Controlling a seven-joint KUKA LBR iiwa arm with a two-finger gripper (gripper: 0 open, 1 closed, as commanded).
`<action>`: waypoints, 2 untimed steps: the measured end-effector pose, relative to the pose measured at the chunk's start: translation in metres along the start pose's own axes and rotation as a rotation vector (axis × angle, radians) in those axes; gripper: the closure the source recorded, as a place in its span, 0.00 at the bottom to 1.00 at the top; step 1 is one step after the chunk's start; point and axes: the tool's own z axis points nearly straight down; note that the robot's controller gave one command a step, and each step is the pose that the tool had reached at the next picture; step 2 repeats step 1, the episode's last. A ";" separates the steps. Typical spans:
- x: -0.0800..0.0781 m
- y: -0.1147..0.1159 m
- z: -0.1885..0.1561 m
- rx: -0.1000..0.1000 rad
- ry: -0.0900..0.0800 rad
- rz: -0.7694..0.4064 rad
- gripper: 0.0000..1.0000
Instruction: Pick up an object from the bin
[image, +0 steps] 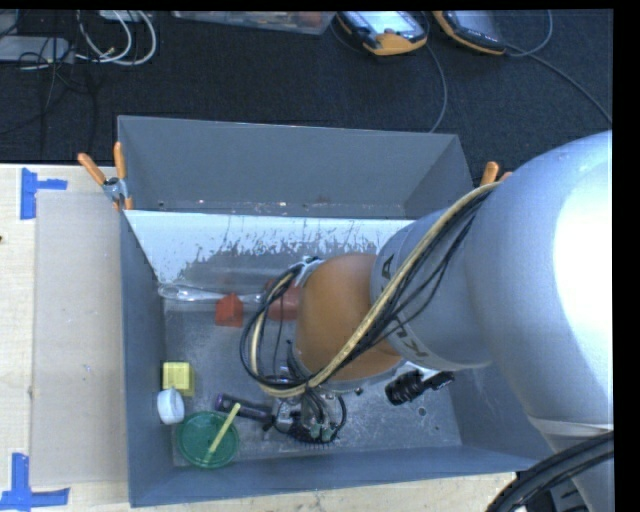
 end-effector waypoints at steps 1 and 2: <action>0.001 0.000 -0.028 0.001 0.001 0.000 1.00; 0.001 0.000 -0.028 0.001 0.001 0.000 1.00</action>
Offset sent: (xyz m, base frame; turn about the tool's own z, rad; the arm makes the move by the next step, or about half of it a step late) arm -0.0001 0.0000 0.1165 0.0000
